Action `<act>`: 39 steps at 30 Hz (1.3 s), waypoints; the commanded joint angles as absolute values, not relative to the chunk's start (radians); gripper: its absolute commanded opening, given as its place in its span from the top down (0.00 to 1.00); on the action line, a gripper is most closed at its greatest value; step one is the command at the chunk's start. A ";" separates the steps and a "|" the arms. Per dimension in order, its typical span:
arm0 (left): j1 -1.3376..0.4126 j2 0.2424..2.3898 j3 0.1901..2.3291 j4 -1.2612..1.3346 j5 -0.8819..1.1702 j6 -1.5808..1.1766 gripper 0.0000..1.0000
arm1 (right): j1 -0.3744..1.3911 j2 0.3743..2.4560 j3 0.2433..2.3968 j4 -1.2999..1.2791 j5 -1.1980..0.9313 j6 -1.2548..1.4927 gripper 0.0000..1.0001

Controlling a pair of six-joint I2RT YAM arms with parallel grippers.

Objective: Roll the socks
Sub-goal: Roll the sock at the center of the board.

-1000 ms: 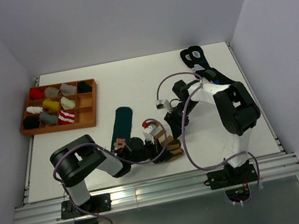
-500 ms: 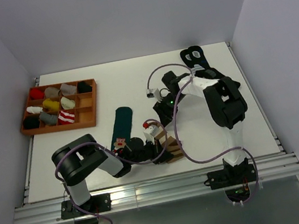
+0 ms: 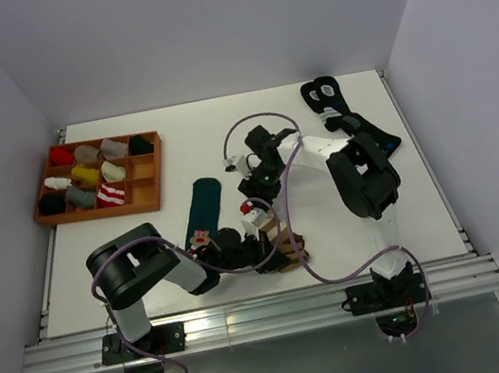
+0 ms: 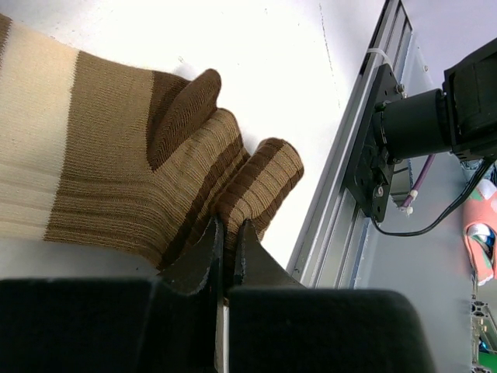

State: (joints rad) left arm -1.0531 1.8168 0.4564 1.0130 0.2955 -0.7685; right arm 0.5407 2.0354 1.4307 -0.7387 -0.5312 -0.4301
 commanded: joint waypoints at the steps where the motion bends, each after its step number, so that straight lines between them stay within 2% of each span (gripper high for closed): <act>1: -1.058 1.812 0.456 0.917 0.313 -0.745 1.00 | 0.558 2.089 1.437 -0.721 -0.442 -0.408 0.51; 4: -1.058 1.813 0.460 0.908 0.319 -0.761 1.00 | 0.551 2.076 1.419 -0.704 -0.433 -0.400 0.69; 7: -1.058 1.841 0.482 0.891 0.373 -0.793 1.00 | 0.529 2.049 1.401 -0.687 -0.423 -0.406 0.77; 11: -1.058 1.850 0.485 0.891 0.428 -0.853 1.00 | 0.486 2.004 1.379 -0.660 -0.405 -0.408 0.81; 16: -1.058 1.816 0.509 0.789 0.462 -0.865 1.00 | 0.462 1.964 1.348 -0.606 -0.379 -0.405 0.81; 20: -1.057 1.828 0.598 0.613 0.502 -0.859 1.00 | 0.462 1.947 1.339 -0.565 -0.354 -0.387 0.81; 29: -0.964 1.833 0.647 0.514 0.609 -0.959 1.00 | 0.434 1.933 1.299 -0.492 -0.321 -0.345 0.82; 39: -0.925 1.913 0.742 0.379 0.704 -1.014 1.00 | 0.414 1.882 1.258 -0.472 -0.377 -0.348 0.60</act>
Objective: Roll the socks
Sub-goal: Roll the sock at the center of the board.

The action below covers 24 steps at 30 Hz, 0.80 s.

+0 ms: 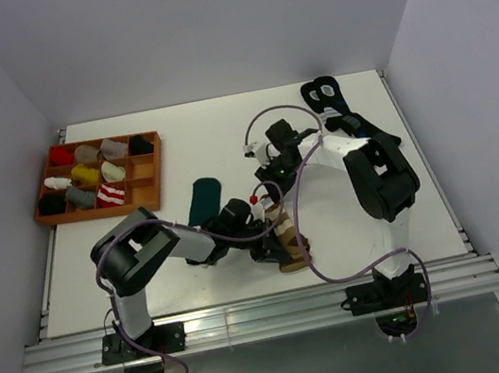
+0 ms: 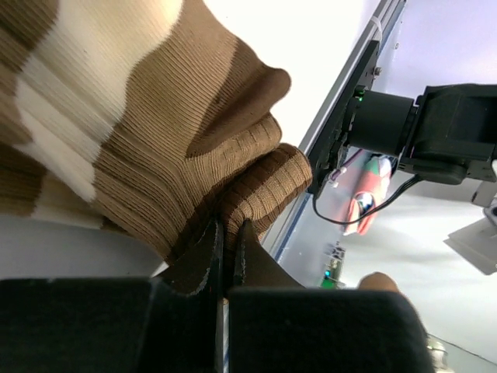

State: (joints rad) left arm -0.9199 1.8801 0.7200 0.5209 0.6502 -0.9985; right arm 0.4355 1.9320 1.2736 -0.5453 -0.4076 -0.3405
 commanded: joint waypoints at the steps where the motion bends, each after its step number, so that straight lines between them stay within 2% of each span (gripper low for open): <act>1: -0.923 1.917 0.750 0.368 0.704 -1.014 1.00 | 0.404 1.876 1.256 -0.469 -0.379 -0.345 0.58; 6: -0.908 1.944 0.767 0.316 0.716 -0.997 1.00 | 0.347 1.810 1.224 -0.440 -0.423 -0.331 0.47; 14: -0.877 1.996 0.775 0.311 0.747 -0.985 1.00 | 0.239 1.609 1.132 -0.497 -0.543 -0.442 0.36; 18: -0.873 2.011 0.818 0.259 0.758 -0.973 1.00 | 0.229 1.499 1.034 -0.563 -0.627 -0.602 0.36; 21: -0.870 2.025 0.848 0.219 0.765 -0.962 1.00 | 0.229 1.395 0.936 -0.627 -0.692 -0.749 0.45; 24: -0.861 2.043 0.870 0.186 0.776 -0.956 1.00 | 0.235 1.278 0.827 -0.673 -0.712 -0.900 0.48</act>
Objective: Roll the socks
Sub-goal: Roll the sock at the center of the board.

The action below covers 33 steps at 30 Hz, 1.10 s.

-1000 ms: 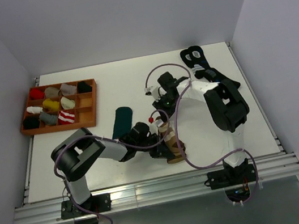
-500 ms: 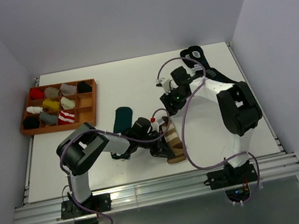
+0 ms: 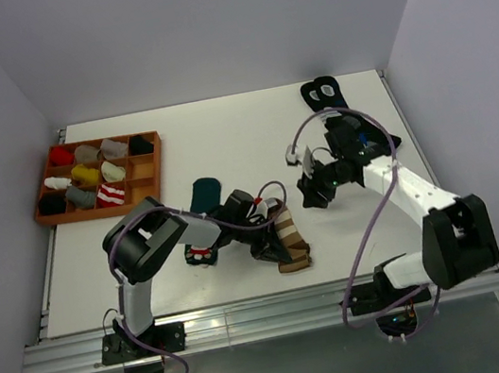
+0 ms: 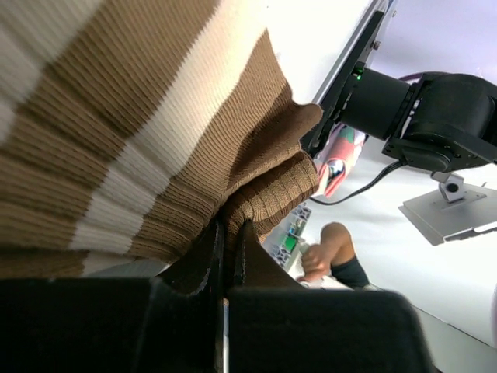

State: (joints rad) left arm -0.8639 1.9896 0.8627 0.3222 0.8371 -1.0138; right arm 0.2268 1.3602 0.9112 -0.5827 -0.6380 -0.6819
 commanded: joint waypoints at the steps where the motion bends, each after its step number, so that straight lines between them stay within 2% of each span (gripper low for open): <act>1: -0.858 2.046 0.883 0.170 0.776 -0.950 1.00 | 0.244 1.226 0.801 -0.672 -0.698 -0.919 0.48; 8: -0.848 2.085 0.919 0.137 0.775 -0.956 1.00 | 0.333 1.120 0.678 -0.735 -0.684 -1.049 0.48; 19: -0.839 2.121 0.951 0.129 0.776 -0.976 1.00 | 0.627 0.985 0.543 -0.609 -0.538 -0.917 0.45; 23: -0.838 2.129 0.957 0.135 0.779 -0.980 1.00 | 0.692 0.976 0.529 -0.568 -0.485 -0.890 0.43; 33: -0.831 2.138 0.966 0.133 0.779 -0.980 1.00 | 0.837 1.006 0.476 -0.488 -0.385 -0.833 0.44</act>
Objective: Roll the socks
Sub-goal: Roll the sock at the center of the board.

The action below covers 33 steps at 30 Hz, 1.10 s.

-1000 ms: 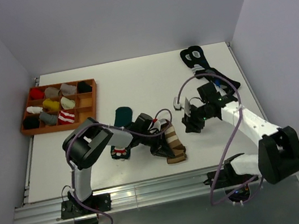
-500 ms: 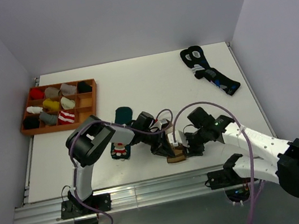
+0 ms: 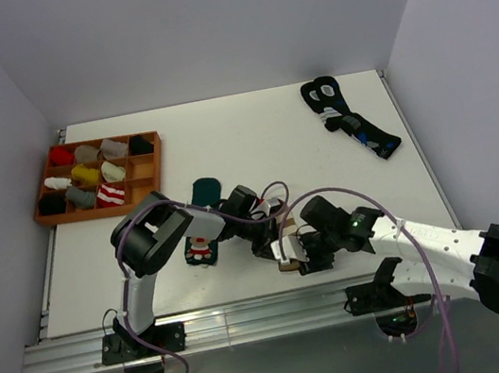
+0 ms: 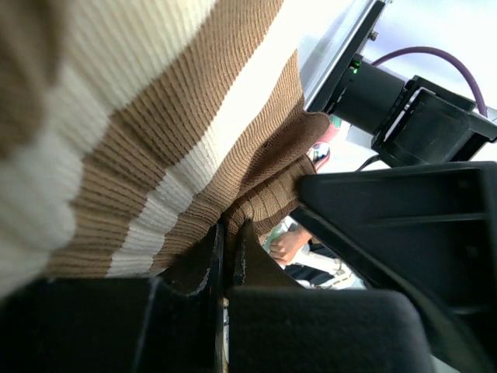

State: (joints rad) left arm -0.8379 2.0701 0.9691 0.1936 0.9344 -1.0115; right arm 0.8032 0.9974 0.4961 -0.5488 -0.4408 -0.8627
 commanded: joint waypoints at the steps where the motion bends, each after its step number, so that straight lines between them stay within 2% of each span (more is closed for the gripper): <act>1: -0.830 2.137 0.960 0.143 0.781 -0.985 1.00 | 0.848 1.012 0.471 -0.480 -0.377 -0.828 0.44; 13: -0.825 2.123 0.937 0.173 0.790 -0.996 1.00 | 0.887 1.124 0.451 -0.339 -0.305 -0.776 0.50; 16: -0.824 2.114 0.931 0.179 0.785 -0.996 1.00 | 0.888 1.152 0.462 -0.331 -0.311 -0.767 0.68; 17: -0.825 2.109 0.927 0.196 0.782 -0.999 1.00 | 0.885 1.166 0.468 -0.340 -0.319 -0.764 0.79; 18: -0.824 2.100 0.916 0.199 0.773 -1.005 0.99 | 0.885 1.172 0.472 -0.348 -0.322 -0.761 0.83; 20: -0.822 2.068 0.907 0.199 0.724 -1.011 0.95 | 0.873 1.189 0.485 -0.366 -0.337 -0.761 0.89; 21: -0.818 2.031 0.885 0.225 0.704 -1.023 0.88 | 0.868 1.195 0.488 -0.370 -0.345 -0.759 0.90; 24: -0.807 1.974 0.845 0.247 0.605 -1.022 0.77 | 0.836 1.218 0.498 -0.397 -0.382 -0.765 0.91; 28: -0.781 1.890 0.789 0.323 0.528 -1.025 0.69 | 0.789 1.273 0.549 -0.465 -0.446 -0.782 0.92; 33: -0.755 1.820 0.730 0.385 0.434 -0.997 0.68 | 0.723 1.361 0.609 -0.558 -0.512 -0.810 0.95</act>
